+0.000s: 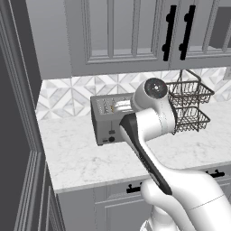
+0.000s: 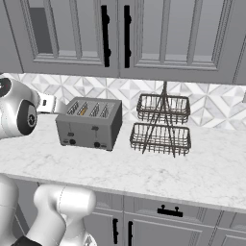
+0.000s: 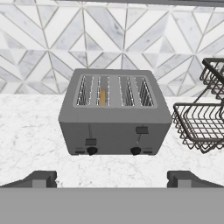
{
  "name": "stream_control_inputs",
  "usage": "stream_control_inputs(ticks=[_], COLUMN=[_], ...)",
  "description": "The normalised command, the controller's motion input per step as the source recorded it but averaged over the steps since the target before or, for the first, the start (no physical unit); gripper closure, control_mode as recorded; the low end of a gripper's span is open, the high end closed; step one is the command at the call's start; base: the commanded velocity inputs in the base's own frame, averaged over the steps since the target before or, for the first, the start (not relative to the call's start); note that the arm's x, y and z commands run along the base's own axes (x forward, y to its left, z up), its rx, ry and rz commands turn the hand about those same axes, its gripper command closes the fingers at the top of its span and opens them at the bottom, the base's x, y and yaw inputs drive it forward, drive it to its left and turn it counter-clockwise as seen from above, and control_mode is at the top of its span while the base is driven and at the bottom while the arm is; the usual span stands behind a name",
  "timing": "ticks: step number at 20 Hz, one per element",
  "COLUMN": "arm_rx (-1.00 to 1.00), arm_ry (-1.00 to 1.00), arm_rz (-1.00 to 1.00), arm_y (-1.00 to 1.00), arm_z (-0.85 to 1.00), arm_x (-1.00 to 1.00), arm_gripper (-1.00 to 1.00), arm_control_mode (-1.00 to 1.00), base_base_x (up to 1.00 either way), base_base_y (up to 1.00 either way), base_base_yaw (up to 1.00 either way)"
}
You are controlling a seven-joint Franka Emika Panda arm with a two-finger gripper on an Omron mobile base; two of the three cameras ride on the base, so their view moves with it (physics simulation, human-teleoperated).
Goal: Start the toaster. Once the lever pops up, take the bread to the plate on the dining counter.
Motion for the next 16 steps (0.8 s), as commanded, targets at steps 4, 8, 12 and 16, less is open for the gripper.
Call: stream_control_inputs(ticks=[4, 8, 12, 16], arm_rx=[0.0, 0.0, 0.0, 0.0], arm_ry=[0.0, 0.0, 0.0, 0.0], arm_rz=[0.0, 0.0, 0.0, 0.0], arm_y=[0.0, 0.0, 0.0, 0.0], arm_z=[0.0, 0.0, 0.0, 0.0], arm_x=[0.0, 0.0, 0.0, 0.0], arm_gripper=[-1.0, -1.0, -1.0, -1.0], arm_control_mode=[-1.0, -1.0, -1.0, -1.0], base_base_x=[0.0, 0.0, 0.0, 0.0], base_base_y=[0.0, 0.0, 0.0, 0.0], base_base_yaw=[0.0, 0.0, 0.0, 0.0])
